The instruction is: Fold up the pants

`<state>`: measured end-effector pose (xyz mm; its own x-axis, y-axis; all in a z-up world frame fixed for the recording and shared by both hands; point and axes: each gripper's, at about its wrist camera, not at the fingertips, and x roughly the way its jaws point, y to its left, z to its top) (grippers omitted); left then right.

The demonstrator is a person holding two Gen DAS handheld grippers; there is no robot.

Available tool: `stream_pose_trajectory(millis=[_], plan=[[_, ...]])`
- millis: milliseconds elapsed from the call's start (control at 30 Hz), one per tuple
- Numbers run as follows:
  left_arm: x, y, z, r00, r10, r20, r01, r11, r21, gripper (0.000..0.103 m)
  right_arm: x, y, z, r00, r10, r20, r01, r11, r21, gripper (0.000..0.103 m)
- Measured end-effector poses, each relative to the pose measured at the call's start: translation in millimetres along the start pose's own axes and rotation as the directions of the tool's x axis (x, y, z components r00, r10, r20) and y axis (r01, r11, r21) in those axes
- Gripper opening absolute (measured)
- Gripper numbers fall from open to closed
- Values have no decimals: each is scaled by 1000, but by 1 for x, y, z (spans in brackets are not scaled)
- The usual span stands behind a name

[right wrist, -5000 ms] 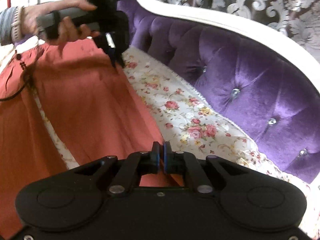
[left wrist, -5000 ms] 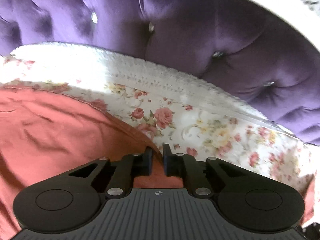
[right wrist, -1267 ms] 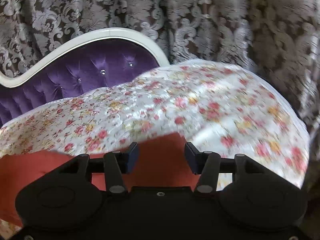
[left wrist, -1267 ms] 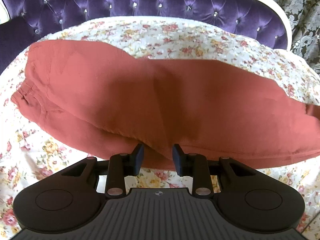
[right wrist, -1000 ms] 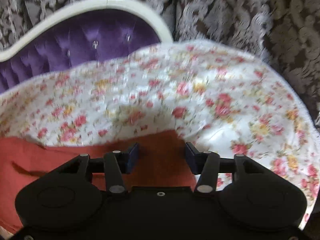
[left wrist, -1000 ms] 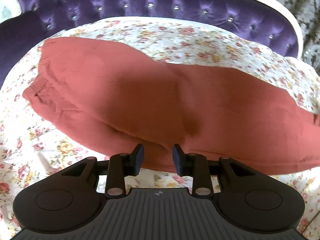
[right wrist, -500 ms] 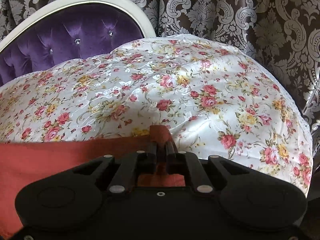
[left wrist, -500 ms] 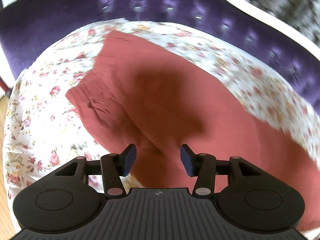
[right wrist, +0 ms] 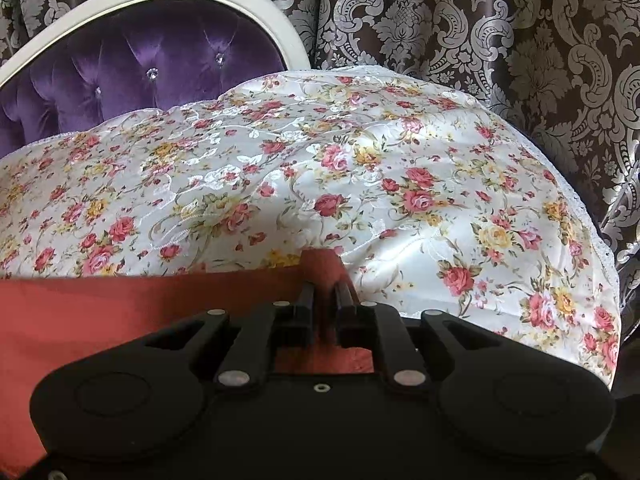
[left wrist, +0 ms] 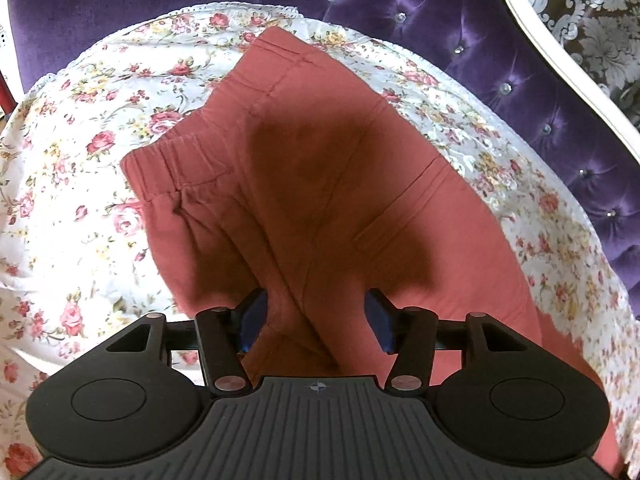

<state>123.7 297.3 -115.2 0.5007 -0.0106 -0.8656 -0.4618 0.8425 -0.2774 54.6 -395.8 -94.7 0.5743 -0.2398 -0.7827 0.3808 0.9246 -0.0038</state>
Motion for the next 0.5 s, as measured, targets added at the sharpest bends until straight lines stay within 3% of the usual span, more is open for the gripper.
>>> stream_pose_trajectory(millis=[133,200,267,333,433,500], plan=[[-7,-6,-4,998,47,30,-47,999,27,52,-39,21,9,983,-81,163,86,996,-30,42],[-12,-7,-7,997,59,57,-62,997,52,52,-60,45,13,972,-41,229,65,993,-96,61],[-14,-8,-9,997,51,63,-55,997,62,53,-75,73,15,968,96,232,-57,984,-166,61],[-13,-8,-8,997,46,61,-50,997,62,54,-86,107,11,950,239,200,-189,952,-240,61],[-12,-9,-7,998,25,57,-28,999,46,54,-104,176,-10,890,439,124,-362,846,-392,60],[-15,-10,-7,998,17,56,-19,999,42,54,-116,228,-31,836,545,65,-448,746,-492,58]])
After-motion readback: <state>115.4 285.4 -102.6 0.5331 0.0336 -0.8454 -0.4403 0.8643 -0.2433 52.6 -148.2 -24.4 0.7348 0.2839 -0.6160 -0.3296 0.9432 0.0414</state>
